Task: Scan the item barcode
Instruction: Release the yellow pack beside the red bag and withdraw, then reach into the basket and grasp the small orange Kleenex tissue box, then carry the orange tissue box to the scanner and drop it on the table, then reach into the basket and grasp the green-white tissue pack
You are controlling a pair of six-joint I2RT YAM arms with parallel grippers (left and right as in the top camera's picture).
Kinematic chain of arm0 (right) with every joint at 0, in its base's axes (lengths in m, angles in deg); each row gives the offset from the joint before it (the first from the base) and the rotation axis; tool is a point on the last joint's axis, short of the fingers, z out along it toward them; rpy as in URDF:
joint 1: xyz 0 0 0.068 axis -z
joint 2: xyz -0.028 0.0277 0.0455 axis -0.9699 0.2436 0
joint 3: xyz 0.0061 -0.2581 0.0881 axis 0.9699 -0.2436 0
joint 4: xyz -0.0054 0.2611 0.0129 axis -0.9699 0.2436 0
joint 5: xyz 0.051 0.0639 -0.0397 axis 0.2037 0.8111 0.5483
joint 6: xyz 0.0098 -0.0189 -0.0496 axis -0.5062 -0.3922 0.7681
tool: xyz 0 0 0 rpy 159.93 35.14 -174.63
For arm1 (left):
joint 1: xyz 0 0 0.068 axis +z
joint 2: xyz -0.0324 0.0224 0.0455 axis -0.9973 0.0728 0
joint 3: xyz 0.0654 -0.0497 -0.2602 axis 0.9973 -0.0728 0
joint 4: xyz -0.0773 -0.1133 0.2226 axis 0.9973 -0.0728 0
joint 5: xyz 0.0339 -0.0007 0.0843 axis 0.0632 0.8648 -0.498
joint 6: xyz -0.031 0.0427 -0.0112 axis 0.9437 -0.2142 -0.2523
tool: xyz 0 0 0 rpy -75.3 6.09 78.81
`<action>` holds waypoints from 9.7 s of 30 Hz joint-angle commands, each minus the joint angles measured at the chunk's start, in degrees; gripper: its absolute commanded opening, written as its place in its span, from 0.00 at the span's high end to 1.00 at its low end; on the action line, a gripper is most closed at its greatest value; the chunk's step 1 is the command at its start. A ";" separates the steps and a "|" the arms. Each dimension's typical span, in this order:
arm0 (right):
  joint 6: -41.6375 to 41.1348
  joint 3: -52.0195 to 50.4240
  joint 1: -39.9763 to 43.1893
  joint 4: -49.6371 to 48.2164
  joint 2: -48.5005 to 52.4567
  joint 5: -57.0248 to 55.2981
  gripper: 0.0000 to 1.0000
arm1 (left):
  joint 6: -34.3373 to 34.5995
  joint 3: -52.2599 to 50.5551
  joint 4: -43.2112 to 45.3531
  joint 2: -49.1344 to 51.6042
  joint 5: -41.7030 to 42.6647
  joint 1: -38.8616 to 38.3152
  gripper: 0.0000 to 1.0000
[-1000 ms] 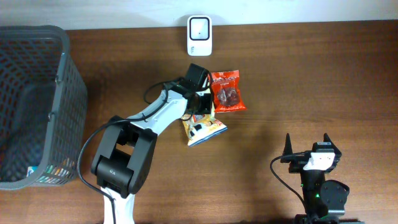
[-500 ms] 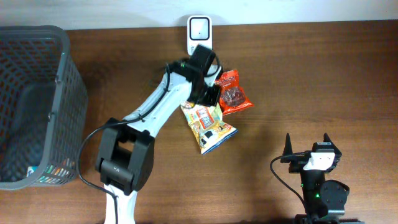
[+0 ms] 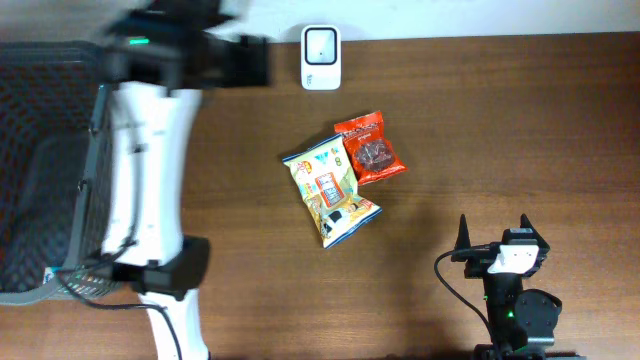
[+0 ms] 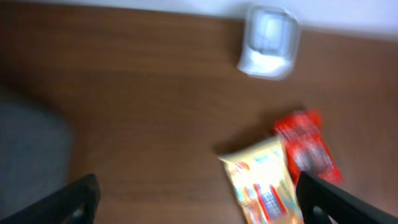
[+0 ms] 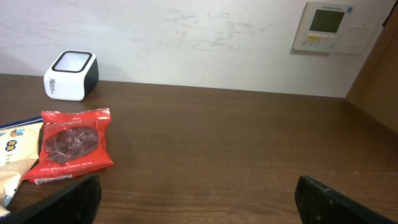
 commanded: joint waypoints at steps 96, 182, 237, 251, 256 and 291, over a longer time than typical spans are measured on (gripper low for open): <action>0.37 -0.52 -0.35 0.13 -0.37 -0.33 0.02 | 24.22 -61.27 4.35 -13.81 -9.68 42.82 0.01; 0.37 -0.52 -0.35 0.13 -0.37 -0.33 0.02 | 1.40 -62.36 24.26 -17.33 1.22 -11.69 1.00; 0.37 -0.52 -0.35 0.13 -0.37 -0.33 0.02 | 12.20 -57.35 23.67 -34.99 -2.32 47.67 0.01; 0.37 -0.52 -0.35 0.13 -0.37 -0.33 0.01 | 18.03 -82.27 38.53 -26.03 -8.11 47.82 0.01; 0.37 -0.52 -0.35 0.11 -0.37 -0.33 0.02 | 18.01 -88.30 44.22 -25.86 -9.33 47.82 0.00; 0.37 -0.52 -0.35 0.13 -0.37 -0.33 0.02 | 12.11 -83.95 42.29 -16.09 -1.40 47.82 1.00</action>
